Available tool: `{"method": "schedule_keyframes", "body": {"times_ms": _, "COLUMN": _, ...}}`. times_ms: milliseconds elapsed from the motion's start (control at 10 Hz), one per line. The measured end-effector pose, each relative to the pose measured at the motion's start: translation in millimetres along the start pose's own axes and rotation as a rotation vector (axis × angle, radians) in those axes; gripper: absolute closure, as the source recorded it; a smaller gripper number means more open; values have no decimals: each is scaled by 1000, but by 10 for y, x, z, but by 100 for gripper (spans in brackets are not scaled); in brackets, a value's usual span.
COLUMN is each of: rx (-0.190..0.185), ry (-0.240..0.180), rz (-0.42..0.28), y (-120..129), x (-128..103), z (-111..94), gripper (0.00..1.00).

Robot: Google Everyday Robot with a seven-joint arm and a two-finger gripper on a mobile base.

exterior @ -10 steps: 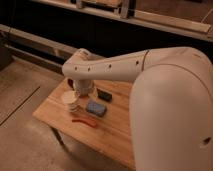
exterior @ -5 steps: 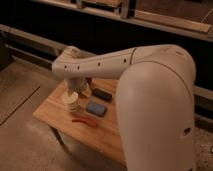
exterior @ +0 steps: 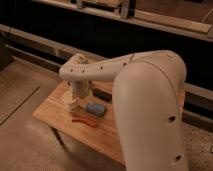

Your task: Pick up the ceramic cup

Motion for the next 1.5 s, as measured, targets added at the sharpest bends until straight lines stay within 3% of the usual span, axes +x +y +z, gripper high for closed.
{"method": "schedule_keyframes", "body": {"times_ms": 400, "rx": -39, "ry": -48, "rz": -54, "y": 112, "x": -76, "z": -62, "gripper": 93}}
{"method": "schedule_keyframes", "body": {"times_ms": 500, "rx": -47, "ry": -56, "rz": -62, "y": 121, "x": -66, "z": -76, "gripper": 99}}
{"method": "schedule_keyframes", "body": {"times_ms": 1500, "rx": -69, "ry": -155, "rz": -94, "y": 107, "x": -5, "z": -443, "gripper": 100}}
